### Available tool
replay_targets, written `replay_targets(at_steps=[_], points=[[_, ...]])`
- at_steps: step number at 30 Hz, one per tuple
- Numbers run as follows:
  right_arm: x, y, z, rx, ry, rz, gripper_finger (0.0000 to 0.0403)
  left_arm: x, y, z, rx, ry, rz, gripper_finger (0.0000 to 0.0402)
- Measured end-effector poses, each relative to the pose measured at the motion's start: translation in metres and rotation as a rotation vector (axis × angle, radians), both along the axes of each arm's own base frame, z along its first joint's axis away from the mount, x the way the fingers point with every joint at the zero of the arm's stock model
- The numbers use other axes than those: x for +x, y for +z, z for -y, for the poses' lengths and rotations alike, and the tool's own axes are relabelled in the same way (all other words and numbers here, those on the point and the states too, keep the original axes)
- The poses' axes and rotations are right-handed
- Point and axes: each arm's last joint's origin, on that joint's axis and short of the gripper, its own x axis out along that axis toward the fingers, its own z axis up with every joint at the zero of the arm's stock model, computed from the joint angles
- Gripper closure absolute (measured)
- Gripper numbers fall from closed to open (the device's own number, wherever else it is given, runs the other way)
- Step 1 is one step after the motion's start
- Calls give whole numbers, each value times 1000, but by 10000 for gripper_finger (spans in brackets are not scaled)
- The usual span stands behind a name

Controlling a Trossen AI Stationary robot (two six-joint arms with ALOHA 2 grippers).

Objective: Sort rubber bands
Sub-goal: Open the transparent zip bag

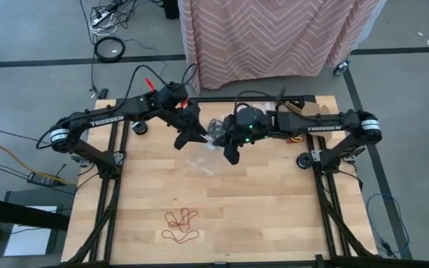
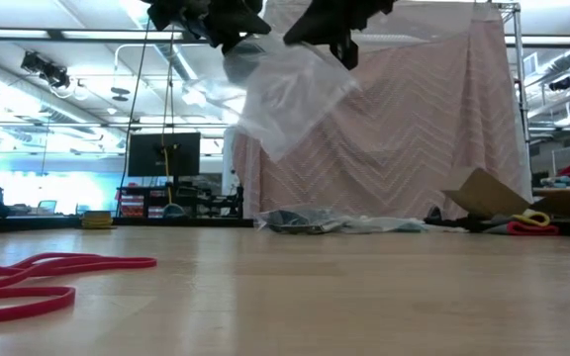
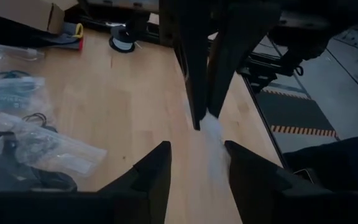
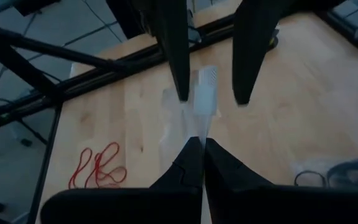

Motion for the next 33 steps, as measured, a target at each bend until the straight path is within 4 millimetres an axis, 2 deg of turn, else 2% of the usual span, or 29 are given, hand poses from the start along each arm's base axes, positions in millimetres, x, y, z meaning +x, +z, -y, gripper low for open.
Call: replay_targets(at_steps=[5, 8, 11, 15, 16, 25, 28, 33], points=[[0, 1, 0, -1, -1, 5, 403, 0, 0, 0, -5, -1, 0, 246], [0, 1, 0, 1, 2, 6, 403, 0, 0, 0, -7, 0, -1, 264], [0, 1, 0, 1, 2, 6, 403, 0, 0, 0, -8, -3, -1, 306], [0, 1, 0, 3, 7, 6, 403, 0, 1, 1, -19, -53, 18, 384], [0, 1, 0, 4, 8, 6, 403, 0, 1, 2, -20, -56, 19, 391], [0, 1, 0, 7, 8, 7, 397, -1, 0, -1, 11, -5, -1, 399], [0, 1, -1, 27, 44, 12, 376, -3, -3, -1, 7, -6, -30, 399], [1, 4, -2, 41, 77, 38, 317, -4, -4, -1, 17, -8, -41, 400]])
